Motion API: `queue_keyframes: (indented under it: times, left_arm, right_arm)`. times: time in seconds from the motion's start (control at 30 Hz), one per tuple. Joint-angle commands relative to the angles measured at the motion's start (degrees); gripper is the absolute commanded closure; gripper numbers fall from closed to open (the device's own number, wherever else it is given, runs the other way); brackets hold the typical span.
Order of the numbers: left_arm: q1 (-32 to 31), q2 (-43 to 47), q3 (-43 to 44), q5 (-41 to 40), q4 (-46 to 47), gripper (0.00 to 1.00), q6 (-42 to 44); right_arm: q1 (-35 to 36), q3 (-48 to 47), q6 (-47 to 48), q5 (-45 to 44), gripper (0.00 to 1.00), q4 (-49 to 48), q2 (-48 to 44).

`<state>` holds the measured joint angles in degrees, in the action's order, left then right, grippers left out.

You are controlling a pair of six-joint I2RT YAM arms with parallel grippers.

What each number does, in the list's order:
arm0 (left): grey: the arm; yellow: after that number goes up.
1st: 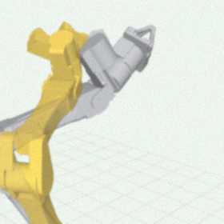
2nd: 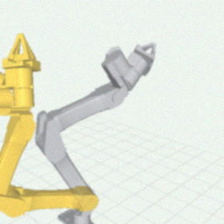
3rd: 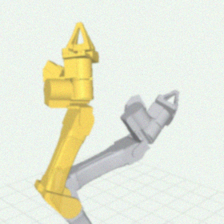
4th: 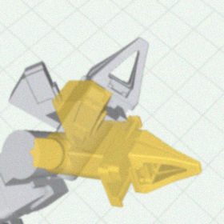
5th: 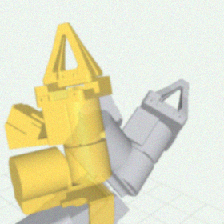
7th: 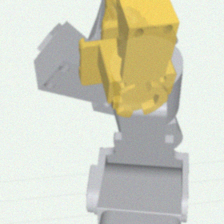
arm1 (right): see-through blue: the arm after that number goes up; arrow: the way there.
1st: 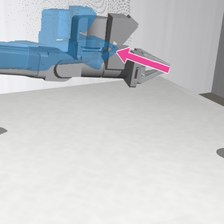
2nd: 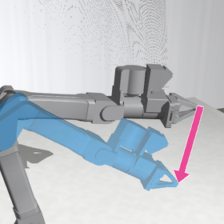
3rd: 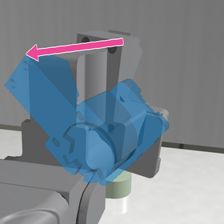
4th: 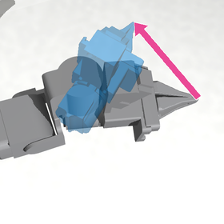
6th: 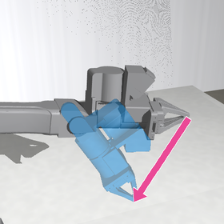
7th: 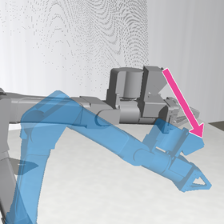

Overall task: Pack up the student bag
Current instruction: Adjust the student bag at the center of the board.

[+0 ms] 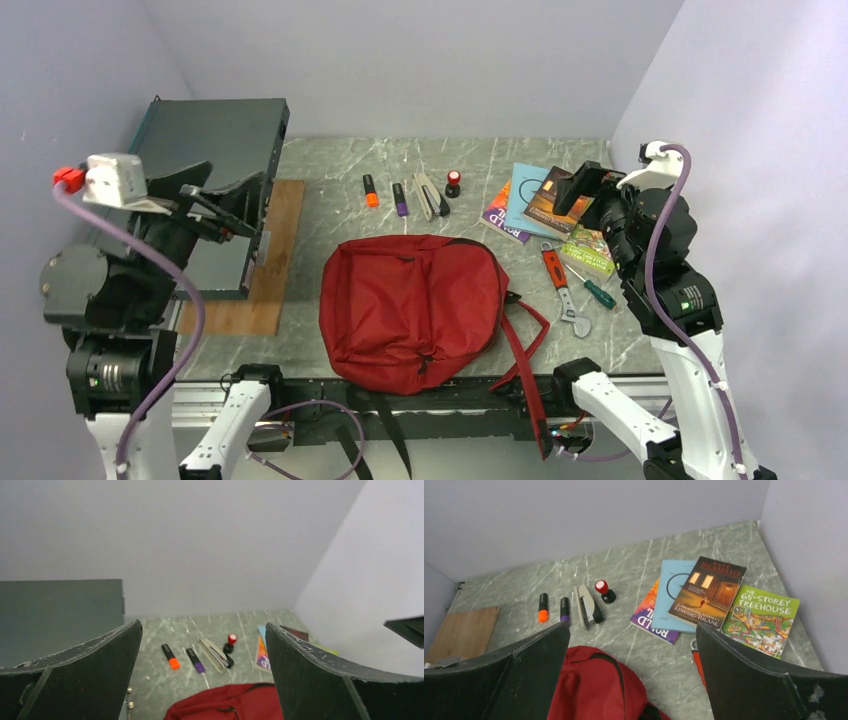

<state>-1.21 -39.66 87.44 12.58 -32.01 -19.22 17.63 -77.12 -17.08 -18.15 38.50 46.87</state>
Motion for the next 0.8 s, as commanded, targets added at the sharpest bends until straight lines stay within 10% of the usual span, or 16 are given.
queue_keyframes:
  times: [0.0,0.23,0.77]
  left_arm:
    - [0.26,-4.43,0.09,13.82,0.36,0.01,-1.43]
    - [-2.01,-8.81,-4.71,25.92,4.82,0.01,-7.25]
    - [-34.77,-14.33,-11.44,8.95,2.87,0.01,-2.49]
  right_arm:
    - [0.13,0.58,-1.90,-2.94,0.00,2.15,1.19]
    - [0.13,10.04,-4.63,2.02,0.00,-0.81,-2.82]
    - [0.20,35.63,-14.50,31.38,0.00,-0.40,3.50]
